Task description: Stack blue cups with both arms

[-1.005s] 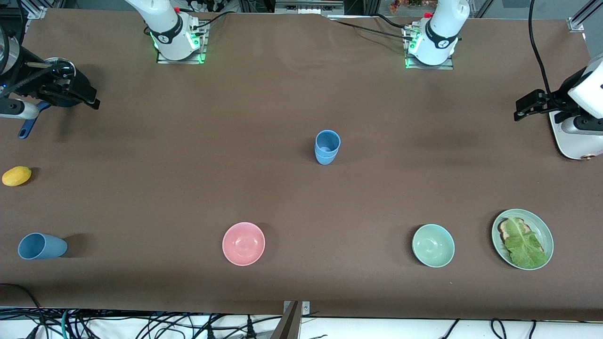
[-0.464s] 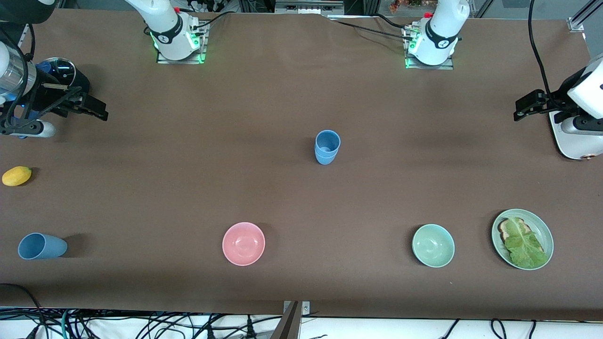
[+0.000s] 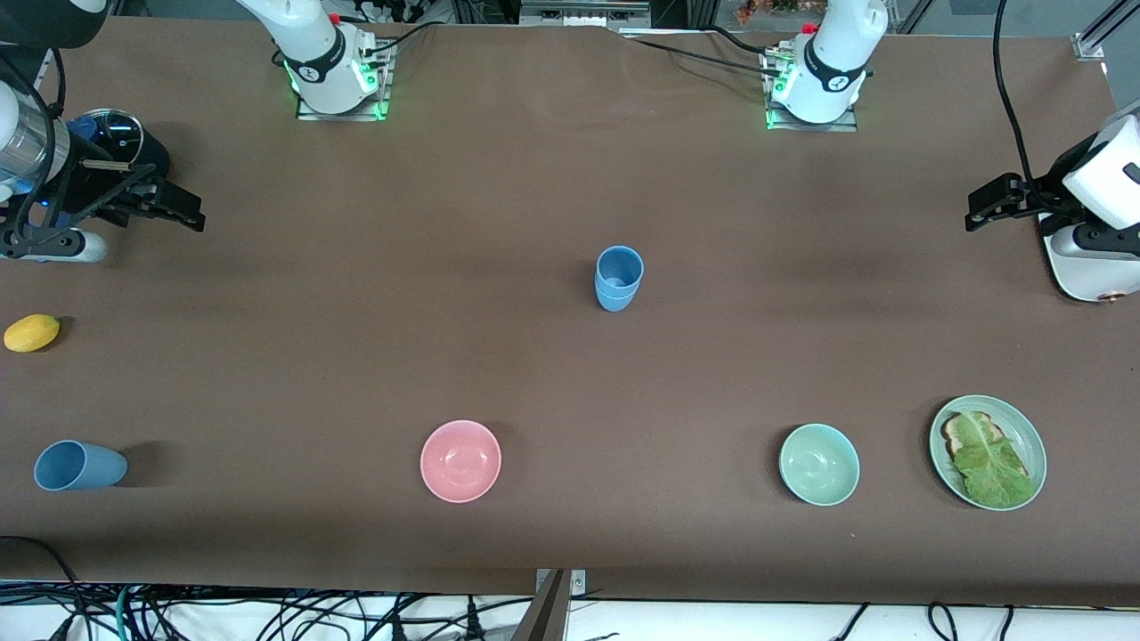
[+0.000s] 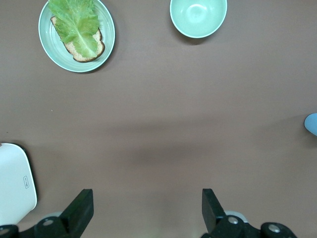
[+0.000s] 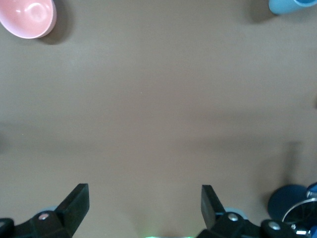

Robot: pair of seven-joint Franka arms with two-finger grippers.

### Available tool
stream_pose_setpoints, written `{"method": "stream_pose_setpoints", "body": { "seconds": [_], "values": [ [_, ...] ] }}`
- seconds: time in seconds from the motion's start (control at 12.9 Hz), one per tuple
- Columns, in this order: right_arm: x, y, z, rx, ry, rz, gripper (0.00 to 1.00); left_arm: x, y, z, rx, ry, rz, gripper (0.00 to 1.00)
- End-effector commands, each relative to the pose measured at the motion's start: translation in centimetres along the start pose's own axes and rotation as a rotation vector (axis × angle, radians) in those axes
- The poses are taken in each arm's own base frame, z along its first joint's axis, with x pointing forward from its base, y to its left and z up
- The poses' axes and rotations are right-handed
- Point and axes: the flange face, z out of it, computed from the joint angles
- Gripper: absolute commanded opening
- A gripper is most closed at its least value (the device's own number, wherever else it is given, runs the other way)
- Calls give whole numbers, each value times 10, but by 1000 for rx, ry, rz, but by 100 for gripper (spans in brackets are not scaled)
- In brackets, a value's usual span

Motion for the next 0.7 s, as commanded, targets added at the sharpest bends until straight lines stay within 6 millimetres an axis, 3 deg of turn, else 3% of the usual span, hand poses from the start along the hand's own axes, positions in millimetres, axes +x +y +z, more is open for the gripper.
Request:
{"method": "stream_pose_setpoints", "body": {
  "seconds": [0.0,0.62],
  "values": [
    [1,3,-5,-10,19,-46,100,-3,3,-2,-20,16,10,97],
    [0,-1,-5,-8,19,-40,100,-3,2,-14,-18,39,17,100]
  ]
}}
